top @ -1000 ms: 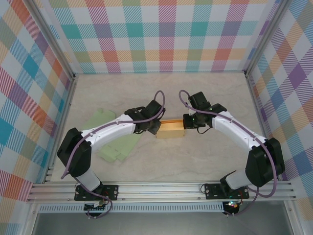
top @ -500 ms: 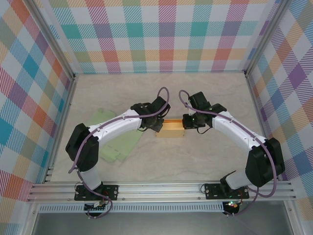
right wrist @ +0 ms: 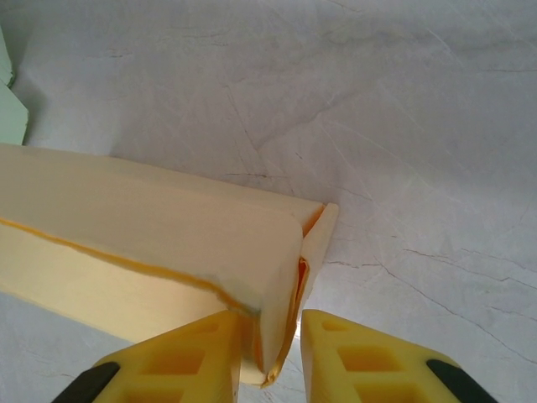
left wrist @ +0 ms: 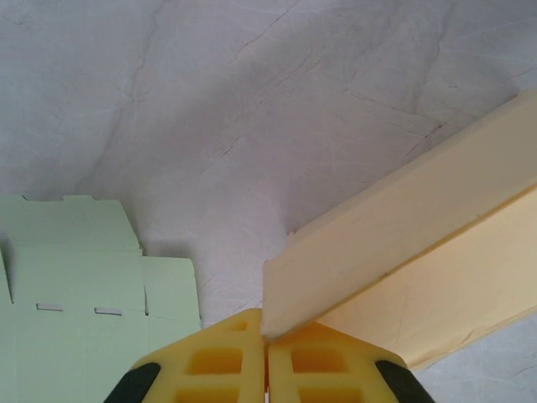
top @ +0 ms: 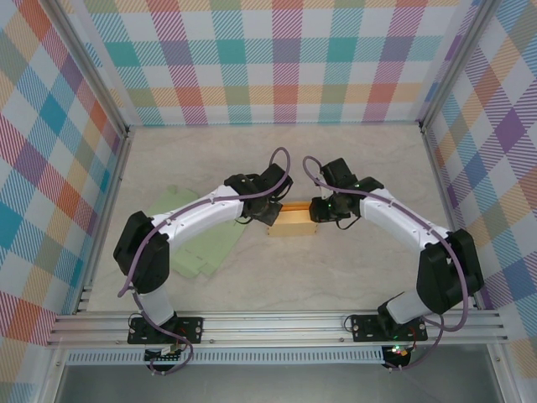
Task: Fold the paper box
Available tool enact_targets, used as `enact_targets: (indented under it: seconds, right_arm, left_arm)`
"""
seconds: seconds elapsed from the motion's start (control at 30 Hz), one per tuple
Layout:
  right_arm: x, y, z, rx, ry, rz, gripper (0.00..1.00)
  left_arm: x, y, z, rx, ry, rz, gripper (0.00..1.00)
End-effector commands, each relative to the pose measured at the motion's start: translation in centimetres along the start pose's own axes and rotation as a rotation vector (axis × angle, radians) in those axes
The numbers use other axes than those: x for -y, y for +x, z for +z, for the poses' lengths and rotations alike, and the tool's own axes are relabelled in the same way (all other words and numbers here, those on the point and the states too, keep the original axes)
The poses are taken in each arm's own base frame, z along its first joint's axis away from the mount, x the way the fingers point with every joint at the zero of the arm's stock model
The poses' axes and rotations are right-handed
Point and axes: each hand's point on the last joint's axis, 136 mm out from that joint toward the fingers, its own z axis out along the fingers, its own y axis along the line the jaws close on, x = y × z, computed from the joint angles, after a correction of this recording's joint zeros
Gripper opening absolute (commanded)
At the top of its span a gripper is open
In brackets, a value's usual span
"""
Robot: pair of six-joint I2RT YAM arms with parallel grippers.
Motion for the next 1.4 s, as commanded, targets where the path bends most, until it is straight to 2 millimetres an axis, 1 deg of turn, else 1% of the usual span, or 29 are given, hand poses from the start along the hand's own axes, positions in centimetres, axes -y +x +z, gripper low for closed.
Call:
enact_targets:
  seconds: [0.0, 0.1, 0.37, 0.6, 0.9, 1.37]
  right_arm:
    - [-0.3, -0.9, 0.3, 0.018, 0.004, -0.024, 0.25]
    - [-0.1, -0.7, 0.7, 0.006, 0.02, -0.029, 0.25]
    - [0.0, -0.1, 1.5, -0.019, 0.059, -0.054, 0.22]
    - [0.1, 0.1, 1.9, -0.032, 0.078, -0.063, 0.19]
    - [0.0, 0.5, 2.3, -0.042, 0.095, -0.072, 0.16]
    - [-0.1, 0.6, 2.6, -0.043, 0.108, -0.078, 0.15]
  left_arm:
    - [0.6, -0.2, -0.3, -0.016, 0.013, 0.003, 0.05]
    - [0.8, -0.4, -0.6, -0.017, 0.024, 0.001, 0.03]
    - [2.1, -1.0, -1.0, -0.039, 0.111, -0.042, 0.03]
    - [2.4, -1.3, -0.9, -0.043, 0.166, -0.133, 0.03]
    - [3.0, -2.1, -1.6, -0.013, 0.242, -0.245, 0.04]
    - [3.6, -1.8, -1.0, -0.005, 0.281, -0.356, 0.05]
